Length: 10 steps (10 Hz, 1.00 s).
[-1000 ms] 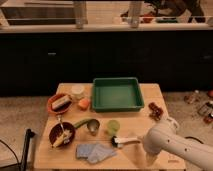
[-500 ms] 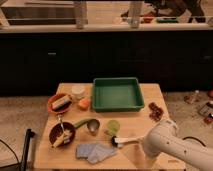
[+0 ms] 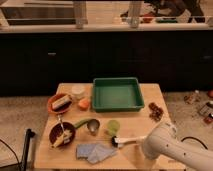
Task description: Wipe tray with brush
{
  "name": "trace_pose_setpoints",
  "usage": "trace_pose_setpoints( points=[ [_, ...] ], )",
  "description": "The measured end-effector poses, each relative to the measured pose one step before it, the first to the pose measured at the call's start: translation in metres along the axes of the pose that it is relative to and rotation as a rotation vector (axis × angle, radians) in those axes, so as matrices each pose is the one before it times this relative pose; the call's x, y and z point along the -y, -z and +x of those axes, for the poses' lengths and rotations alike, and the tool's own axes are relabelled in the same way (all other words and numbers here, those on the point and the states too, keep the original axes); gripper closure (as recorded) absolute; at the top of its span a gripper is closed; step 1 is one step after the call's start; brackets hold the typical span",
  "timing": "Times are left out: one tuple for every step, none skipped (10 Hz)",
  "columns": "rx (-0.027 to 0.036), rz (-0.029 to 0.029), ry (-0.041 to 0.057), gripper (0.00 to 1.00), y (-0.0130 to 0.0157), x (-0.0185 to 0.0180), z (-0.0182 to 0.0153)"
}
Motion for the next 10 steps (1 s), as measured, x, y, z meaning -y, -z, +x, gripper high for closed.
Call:
trace_pose_setpoints(
  points=[
    [-0.00775,0.01184,0.01002,0.2,0.00472,0.00946,-0.00181],
    [-0.00979,0.00539,0.01206,0.2,0.00493,0.01202,-0.00164],
    [-0.00614,0.00471,0.00218,0.2,0.00356,0.00679,0.00061],
    [-0.00719,0.00699,-0.00092,0.2,0.0057,0.00537,0.00144],
    [-0.00379,0.00414,0.00145,0.2,0.00242,0.00544,0.00027],
    [-0.00142,0.00151,0.00101,0.2,-0.00225,0.00629,0.00085],
    [0.00213,-0.00115,-0.01217,0.2,-0.00671,0.00505,0.00347],
    [0.0015,-0.00582,-0.0215,0.2,-0.01084,0.00208,0.00729],
    [0.00634,-0.00143,-0.01427,0.2,-0.00684,0.00189,0.00338],
    [0.0081,0.00123,-0.01317,0.2,-0.00564,0.00219,0.00247]
  ],
)
